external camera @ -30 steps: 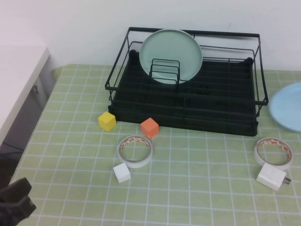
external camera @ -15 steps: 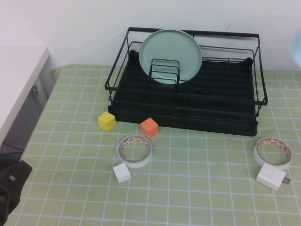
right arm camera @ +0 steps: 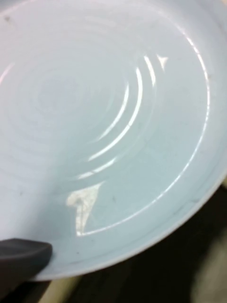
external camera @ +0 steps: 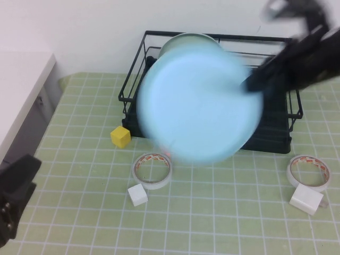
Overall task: Place plate on rack
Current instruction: Hand over the plate, then place the plate on the rack
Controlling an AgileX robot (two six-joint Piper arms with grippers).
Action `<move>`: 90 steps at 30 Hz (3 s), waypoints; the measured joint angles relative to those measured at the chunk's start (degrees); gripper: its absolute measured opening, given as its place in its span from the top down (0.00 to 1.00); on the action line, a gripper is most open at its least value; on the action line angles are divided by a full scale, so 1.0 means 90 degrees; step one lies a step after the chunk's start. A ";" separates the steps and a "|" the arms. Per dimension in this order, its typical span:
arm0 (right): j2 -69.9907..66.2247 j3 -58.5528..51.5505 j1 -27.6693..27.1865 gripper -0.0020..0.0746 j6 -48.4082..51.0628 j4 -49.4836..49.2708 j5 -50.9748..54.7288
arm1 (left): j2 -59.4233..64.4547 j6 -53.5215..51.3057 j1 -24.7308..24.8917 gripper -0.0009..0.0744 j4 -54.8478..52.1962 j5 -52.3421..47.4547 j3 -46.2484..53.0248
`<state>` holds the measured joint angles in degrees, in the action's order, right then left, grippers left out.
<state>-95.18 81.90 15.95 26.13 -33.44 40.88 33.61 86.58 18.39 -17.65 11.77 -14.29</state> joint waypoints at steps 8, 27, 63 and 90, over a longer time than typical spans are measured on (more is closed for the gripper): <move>0.0000 -0.0454 0.1352 0.96 0.0556 -0.0698 -0.0377 | 0.0307 0.2768 0.0000 0.36 -0.3228 0.0652 0.0000; 0.0000 -0.0454 0.2243 0.96 0.0838 -0.0304 -0.0498 | 0.1872 0.3025 0.0000 0.68 -0.4737 0.1972 0.0000; 0.2172 0.0375 0.2218 0.72 -0.0042 0.2361 0.0109 | 0.2619 -0.2182 0.0000 0.85 -0.9182 -0.0323 -0.3262; 0.4141 -0.2683 0.2218 0.97 -0.2425 0.4543 0.3029 | 0.8985 -0.4484 0.0000 0.85 -0.9233 0.1034 -0.8973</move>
<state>-57.92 57.76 35.91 4.30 7.44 68.14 114.47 46.22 18.39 -100.74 21.07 -95.05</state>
